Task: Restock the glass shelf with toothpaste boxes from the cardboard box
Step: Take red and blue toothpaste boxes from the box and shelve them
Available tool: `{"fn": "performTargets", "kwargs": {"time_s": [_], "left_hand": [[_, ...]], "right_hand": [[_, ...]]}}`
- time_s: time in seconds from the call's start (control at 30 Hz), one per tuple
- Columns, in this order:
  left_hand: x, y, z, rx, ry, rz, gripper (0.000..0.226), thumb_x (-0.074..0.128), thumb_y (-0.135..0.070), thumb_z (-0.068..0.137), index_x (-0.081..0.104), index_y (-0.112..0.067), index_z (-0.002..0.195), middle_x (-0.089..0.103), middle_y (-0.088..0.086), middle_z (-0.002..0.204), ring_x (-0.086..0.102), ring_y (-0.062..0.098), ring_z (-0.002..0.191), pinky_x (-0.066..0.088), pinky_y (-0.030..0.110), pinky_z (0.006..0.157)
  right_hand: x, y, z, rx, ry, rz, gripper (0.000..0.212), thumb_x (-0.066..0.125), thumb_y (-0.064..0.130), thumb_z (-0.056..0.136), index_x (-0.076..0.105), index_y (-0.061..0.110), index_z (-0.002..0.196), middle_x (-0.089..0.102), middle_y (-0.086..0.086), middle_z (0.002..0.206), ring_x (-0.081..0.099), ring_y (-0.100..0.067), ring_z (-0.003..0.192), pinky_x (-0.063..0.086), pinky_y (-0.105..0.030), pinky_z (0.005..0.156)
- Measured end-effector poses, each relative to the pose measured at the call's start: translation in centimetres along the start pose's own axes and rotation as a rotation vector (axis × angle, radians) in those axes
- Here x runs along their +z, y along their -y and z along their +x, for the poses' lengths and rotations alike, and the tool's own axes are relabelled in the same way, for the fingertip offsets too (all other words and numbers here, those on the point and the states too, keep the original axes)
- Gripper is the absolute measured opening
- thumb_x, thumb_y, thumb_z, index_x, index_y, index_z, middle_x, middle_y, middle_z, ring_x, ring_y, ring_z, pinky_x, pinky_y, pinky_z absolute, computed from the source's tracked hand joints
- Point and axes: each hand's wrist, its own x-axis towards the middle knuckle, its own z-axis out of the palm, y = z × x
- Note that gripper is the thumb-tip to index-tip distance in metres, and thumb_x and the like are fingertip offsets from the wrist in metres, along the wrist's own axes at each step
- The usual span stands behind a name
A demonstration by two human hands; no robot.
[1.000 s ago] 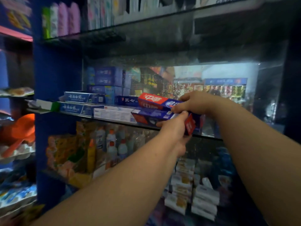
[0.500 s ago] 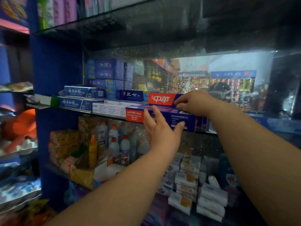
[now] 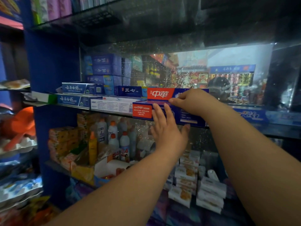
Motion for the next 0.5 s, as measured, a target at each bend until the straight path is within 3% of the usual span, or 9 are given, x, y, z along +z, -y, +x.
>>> {"fn": "performTargets", "kwargs": {"time_s": [0.13,0.23,0.3,0.5], "left_hand": [[-0.4,0.8,-0.3,0.005,0.01,0.014,0.09,0.047,-0.042,0.093,-0.021,-0.025,0.149,-0.04,-0.005,0.151,-0.027,0.014,0.143,0.0,0.051,0.117],[-0.8,1.4,-0.7,0.02,-0.029,0.004,0.087,0.047,-0.04,0.094,-0.015,-0.019,0.151,-0.038,-0.008,0.152,-0.021,0.012,0.145,0.001,0.047,0.118],[-1.1,1.9,-0.8,0.011,-0.06,-0.001,0.085,0.046,-0.041,0.094,-0.012,-0.017,0.151,-0.036,-0.007,0.152,-0.019,0.014,0.146,0.002,0.046,0.119],[-1.5,3.2,-0.4,0.008,-0.008,-0.023,0.093,0.053,-0.033,0.093,-0.018,-0.016,0.15,-0.039,-0.005,0.151,-0.024,0.016,0.145,0.005,0.05,0.119]], "right_hand": [[0.2,0.3,0.3,-0.004,-0.09,-0.142,0.054,0.04,0.065,0.09,0.068,0.025,0.111,0.067,-0.004,0.108,0.06,-0.025,0.1,0.042,-0.037,0.082],[0.2,0.9,0.3,-0.002,-0.136,-0.203,0.052,0.04,0.064,0.09,0.067,0.025,0.111,0.067,-0.002,0.109,0.058,-0.026,0.107,0.031,-0.052,0.103],[0.3,1.4,0.2,-0.008,-0.149,-0.216,0.05,0.039,0.063,0.09,0.066,0.027,0.11,0.067,-0.001,0.109,0.058,-0.026,0.11,0.021,-0.058,0.108],[1.1,3.9,-0.1,-0.08,-0.164,-0.215,0.046,0.039,0.062,0.09,0.067,0.028,0.103,0.069,0.003,0.1,0.061,-0.022,0.101,0.014,-0.059,0.11]]}}
